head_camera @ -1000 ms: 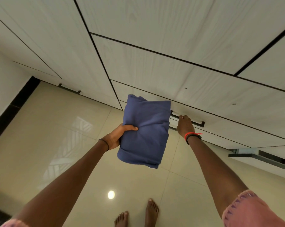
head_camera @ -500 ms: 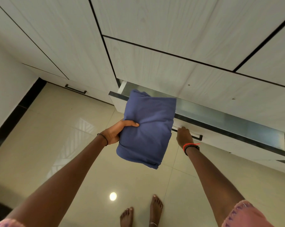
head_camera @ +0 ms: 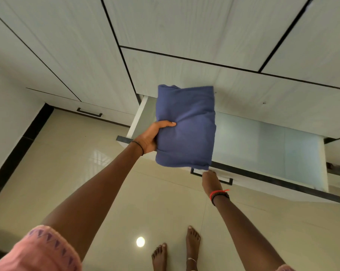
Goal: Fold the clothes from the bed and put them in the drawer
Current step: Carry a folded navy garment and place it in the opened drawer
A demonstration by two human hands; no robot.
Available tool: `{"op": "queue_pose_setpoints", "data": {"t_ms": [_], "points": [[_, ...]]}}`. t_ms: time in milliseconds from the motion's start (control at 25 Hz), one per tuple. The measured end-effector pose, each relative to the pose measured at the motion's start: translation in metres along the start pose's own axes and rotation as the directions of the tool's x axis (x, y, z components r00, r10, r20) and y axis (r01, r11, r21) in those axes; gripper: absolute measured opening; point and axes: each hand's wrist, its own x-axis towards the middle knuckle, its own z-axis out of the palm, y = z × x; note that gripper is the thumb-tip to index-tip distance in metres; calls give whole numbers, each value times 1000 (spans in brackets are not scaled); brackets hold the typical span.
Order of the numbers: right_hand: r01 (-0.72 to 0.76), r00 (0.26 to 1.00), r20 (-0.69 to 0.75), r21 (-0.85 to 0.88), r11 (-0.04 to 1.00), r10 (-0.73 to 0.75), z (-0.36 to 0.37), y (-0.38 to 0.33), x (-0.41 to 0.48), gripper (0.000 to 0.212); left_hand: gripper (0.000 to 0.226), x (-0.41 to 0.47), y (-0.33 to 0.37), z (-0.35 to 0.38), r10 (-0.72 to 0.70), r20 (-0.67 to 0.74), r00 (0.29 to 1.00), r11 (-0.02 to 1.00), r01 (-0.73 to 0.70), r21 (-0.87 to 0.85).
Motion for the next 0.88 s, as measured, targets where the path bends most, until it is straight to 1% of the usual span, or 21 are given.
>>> {"op": "queue_pose_setpoints", "data": {"t_ms": [120,160,240,360,560,880], "points": [[-44,999,21,42,998,44,18,1,-24,30,53,6,-8,10,33,-45,998,992,-38,-123],[-52,998,27,43,998,51,19,-1,-30,29,56,8,-12,13,36,-49,998,989,-43,-138],[-58,998,39,47,997,56,23,-4,-39,28,55,10,-18,18,20,-51,999,991,-26,-128],[-69,997,33,47,997,67,30,-7,-50,25,35,8,-27,23,-16,-54,998,995,10,-99],[-73,997,8,29,997,73,39,-10,-66,25,23,1,-36,19,-22,-53,998,998,19,-59],[-115,993,-4,33,993,115,55,-18,-99,24,25,-10,-56,8,-19,-28,999,999,17,-43]]}}
